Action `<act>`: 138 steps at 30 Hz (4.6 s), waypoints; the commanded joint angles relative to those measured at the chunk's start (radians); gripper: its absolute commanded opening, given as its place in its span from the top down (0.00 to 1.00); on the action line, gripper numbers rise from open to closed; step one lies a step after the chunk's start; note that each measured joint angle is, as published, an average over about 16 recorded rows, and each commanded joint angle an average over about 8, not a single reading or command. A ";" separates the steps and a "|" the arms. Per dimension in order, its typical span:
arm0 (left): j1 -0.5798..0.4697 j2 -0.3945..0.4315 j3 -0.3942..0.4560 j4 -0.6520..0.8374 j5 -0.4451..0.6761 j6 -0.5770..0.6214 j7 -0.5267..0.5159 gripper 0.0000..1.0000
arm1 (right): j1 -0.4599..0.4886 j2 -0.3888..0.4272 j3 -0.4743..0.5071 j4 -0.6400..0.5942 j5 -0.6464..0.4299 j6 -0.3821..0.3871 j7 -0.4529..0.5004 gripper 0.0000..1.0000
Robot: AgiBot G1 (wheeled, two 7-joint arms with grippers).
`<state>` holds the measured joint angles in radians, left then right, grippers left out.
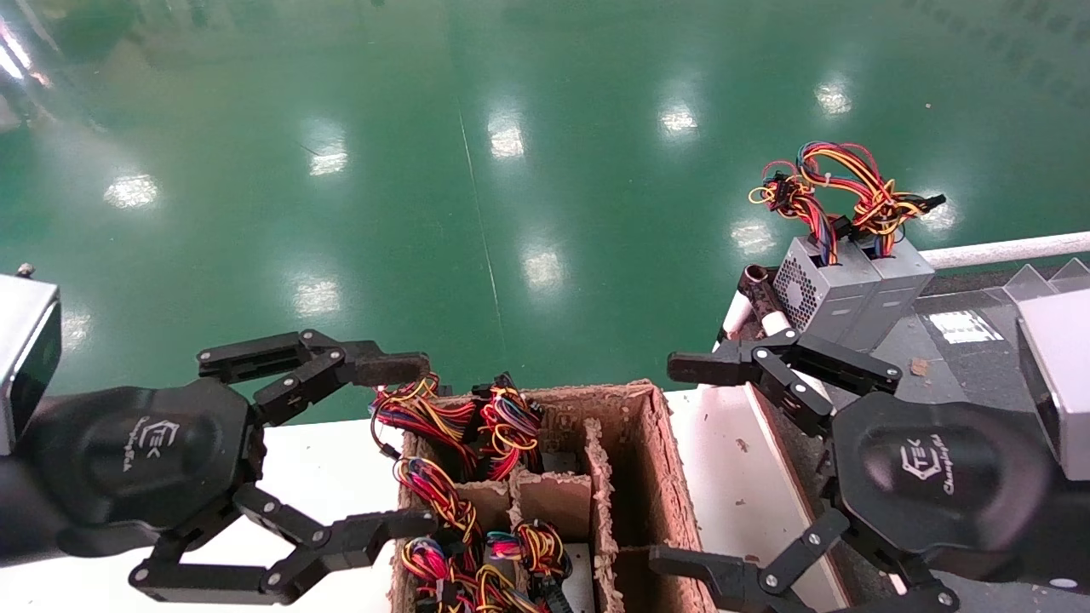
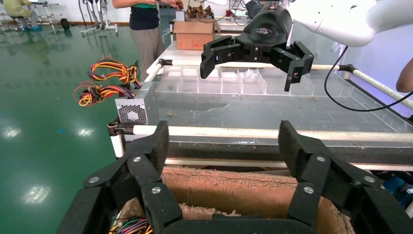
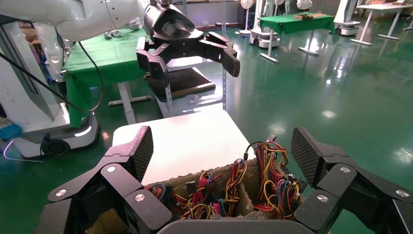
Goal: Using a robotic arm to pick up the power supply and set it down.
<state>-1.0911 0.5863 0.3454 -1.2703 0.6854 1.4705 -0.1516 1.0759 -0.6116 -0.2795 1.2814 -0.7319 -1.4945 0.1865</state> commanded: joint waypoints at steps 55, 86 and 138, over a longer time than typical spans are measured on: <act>0.000 0.000 0.001 0.000 0.000 0.000 0.000 0.00 | -0.023 -0.111 -0.340 -0.025 -0.322 -0.064 0.140 1.00; 0.000 0.000 0.001 0.000 -0.001 0.000 0.001 0.00 | 0.016 -0.203 -0.430 -0.120 -0.454 0.016 0.077 1.00; -0.001 -0.001 0.002 0.000 -0.001 0.000 0.001 0.00 | 0.043 0.257 0.051 -0.149 -0.049 0.265 -0.196 1.00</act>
<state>-1.0918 0.5857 0.3475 -1.2698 0.6841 1.4701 -0.1506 1.1165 -0.3568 -0.2302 1.1307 -0.7756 -1.2369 -0.0088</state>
